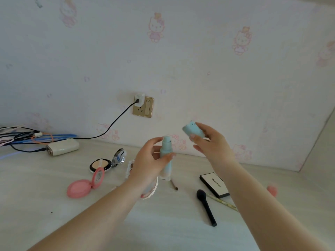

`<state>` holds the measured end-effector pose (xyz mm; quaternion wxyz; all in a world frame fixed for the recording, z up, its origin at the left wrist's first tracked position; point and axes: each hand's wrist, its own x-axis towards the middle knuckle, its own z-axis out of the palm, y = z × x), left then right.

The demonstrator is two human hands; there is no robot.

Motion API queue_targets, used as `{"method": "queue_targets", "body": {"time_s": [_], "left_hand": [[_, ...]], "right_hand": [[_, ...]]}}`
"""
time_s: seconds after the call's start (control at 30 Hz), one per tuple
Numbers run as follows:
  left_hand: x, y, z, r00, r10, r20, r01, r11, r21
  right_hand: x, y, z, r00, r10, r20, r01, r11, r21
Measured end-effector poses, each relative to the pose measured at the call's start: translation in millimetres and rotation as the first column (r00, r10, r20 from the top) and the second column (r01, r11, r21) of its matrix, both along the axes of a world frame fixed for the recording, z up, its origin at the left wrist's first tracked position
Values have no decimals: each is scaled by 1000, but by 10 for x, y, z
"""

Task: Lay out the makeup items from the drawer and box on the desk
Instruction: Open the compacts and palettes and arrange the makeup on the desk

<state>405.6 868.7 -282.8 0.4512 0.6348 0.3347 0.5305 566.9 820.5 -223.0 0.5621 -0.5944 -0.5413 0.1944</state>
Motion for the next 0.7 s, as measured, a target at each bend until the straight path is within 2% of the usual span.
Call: {"method": "queue_targets", "body": {"time_s": [0.17,0.3,0.37,0.57,0.7], "left_hand": [[86,284,90,979,38,-198,-31,999,40],[208,536,74,918,45,-394,-27,998,50],[295,665,57,895,53,-443,-33,998,51],[418,879,-41,803,39,-595,-3,998,61],[434,934,-70,724,105,-682,-5,989,147]], "right_hand": [[253,208,-354,988,-84,127,104,981,-164],[372,420,-657,980,-42,193,89,965,-245],[407,541,-794,975,4,223,64,953,-295],[363,854,-1136,979,93,179,-10,909,-416],[313,987,-1241,981,133,140,-56,891,-451]]}}
